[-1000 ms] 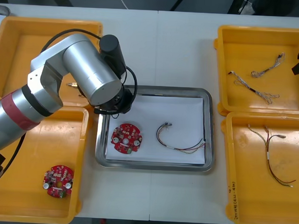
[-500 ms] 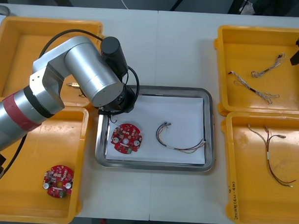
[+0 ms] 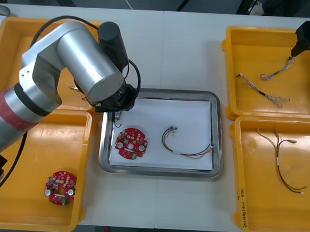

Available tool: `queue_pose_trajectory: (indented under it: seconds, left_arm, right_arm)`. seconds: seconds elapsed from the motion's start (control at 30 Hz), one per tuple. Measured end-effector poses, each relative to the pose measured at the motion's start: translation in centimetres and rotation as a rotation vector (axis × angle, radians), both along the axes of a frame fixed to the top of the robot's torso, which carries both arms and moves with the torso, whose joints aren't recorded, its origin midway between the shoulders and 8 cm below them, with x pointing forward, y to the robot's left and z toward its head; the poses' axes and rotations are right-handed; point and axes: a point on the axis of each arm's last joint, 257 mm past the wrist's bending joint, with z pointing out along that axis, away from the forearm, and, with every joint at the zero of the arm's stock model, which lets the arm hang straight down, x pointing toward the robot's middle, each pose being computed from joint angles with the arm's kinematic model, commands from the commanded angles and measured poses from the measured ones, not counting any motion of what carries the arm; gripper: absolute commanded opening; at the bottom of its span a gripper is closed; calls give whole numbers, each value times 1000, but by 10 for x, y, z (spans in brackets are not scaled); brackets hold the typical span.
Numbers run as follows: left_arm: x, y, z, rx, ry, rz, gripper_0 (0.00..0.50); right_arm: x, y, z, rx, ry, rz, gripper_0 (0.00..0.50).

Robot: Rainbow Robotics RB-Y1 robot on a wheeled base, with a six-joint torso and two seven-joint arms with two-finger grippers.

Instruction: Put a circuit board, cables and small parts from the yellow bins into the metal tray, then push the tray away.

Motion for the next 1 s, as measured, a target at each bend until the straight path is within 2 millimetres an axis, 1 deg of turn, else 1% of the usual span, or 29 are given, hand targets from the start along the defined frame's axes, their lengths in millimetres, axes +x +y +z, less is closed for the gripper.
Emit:
queue_pose_trajectory:
  seconds: [0.13,0.27,0.33,0.5,0.67,0.77,0.9,1.0]
  left_arm:
    - [-2,9,26,-29,-6,36,500]
    - [-6,20,47,-56,0,66,500]
    - [-8,29,55,-64,7,85,500]
    - [-12,54,72,-80,29,137,500]
    - [-6,79,91,-74,3,128,500]
    - [-2,95,97,-23,-4,66,500]
    - [3,119,95,63,23,-32,500]
    - [7,136,93,79,58,-49,500]
  right_arm:
    - [9,0,-2,45,-12,-108,500]
    - [15,-1,-1,46,-31,-129,500]
    - [18,-1,0,55,-45,-155,500]
    - [23,-2,-3,126,-64,-299,500]
    - [24,-1,-11,179,-47,-391,500]
    - [26,0,-18,236,-40,-494,500]
    - [32,5,-26,300,-45,-600,500]
    - [36,10,-32,342,-52,-659,500]
